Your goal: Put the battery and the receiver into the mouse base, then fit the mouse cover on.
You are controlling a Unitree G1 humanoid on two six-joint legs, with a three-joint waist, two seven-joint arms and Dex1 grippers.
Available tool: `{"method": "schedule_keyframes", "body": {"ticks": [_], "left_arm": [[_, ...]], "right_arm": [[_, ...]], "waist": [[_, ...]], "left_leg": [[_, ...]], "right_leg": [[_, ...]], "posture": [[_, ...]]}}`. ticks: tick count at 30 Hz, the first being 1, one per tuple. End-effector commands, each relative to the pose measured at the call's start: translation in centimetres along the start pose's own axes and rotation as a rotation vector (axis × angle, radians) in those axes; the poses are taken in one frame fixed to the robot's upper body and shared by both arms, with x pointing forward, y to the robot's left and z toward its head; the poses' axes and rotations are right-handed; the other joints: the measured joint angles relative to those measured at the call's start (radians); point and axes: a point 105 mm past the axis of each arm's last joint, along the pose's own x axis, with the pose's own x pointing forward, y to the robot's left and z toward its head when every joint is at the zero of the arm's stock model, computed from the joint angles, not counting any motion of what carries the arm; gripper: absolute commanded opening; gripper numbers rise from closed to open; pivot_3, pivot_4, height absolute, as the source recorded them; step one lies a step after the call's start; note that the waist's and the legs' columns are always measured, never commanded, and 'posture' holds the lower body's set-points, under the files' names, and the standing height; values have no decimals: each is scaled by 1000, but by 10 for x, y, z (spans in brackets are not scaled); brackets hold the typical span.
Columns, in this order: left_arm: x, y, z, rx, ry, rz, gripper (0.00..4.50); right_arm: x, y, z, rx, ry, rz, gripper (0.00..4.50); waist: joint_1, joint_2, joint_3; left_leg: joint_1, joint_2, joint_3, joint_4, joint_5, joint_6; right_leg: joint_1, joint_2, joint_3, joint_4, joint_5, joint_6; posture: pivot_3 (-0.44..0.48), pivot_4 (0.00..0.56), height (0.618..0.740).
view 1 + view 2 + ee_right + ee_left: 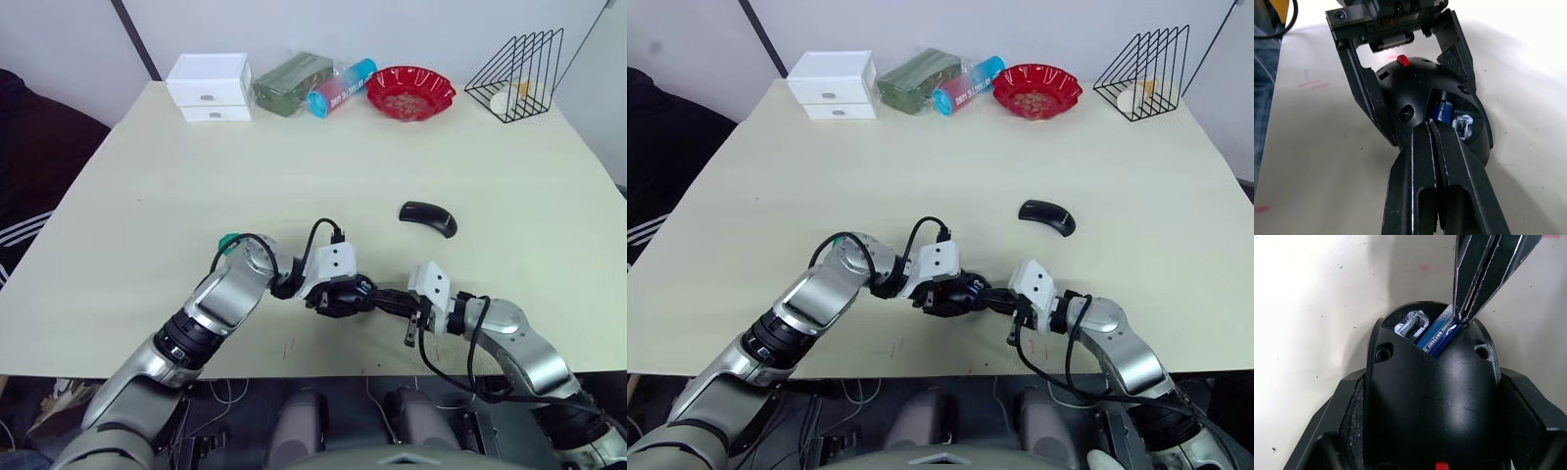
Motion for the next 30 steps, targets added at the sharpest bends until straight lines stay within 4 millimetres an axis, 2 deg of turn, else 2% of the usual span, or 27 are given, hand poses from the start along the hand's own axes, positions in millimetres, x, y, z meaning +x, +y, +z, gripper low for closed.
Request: {"method": "schedule_keyframes", "body": {"ticks": [1,9,13,19,25,27,30], "left_arm": [[11,-16,-15,-69,37,-82,2961],[12,-14,-13,-72,32,-79,2961],[12,-15,-13,-77,32,-81,2961],[11,-16,-14,-86,30,-85,2961],[11,-16,-13,-84,32,-85,2961],[11,-16,-13,-83,32,-84,2961],[10,-15,-14,-83,33,-79,2961]], "right_arm": [[-7,5,-47,117,223,3,21],[-8,1,-57,190,307,-28,21],[-7,1,-60,187,323,-27,21],[5,1,-64,200,276,-12,21],[4,1,-71,241,328,7,21],[4,1,-70,227,324,8,21],[0,-4,-51,183,217,-14,21]], "waist": [[0,-1,-3],[-1,-2,-11],[-1,-5,-13],[-5,-6,-14],[-5,-5,-15],[-5,-6,-15],[-5,-6,-15]], "left_leg": [[0,0,0,0,0,0],[0,0,0,0,0,0],[7,0,2,-4,0,0],[11,1,3,-6,0,0],[13,1,4,-8,0,0],[13,1,4,-8,0,0],[13,1,4,-8,0,0]], "right_leg": [[0,0,0,0,0,0],[0,0,0,0,0,0],[5,0,2,-2,-2,-4],[8,0,3,-3,-3,-4],[9,0,3,-3,-3,-4],[9,0,3,-3,-3,-4],[9,0,3,-3,-3,-5]], "posture": [[0,150,740],[0,150,740],[0,150,740],[0,150,740],[0,150,740],[0,150,740],[0,150,740]]}}
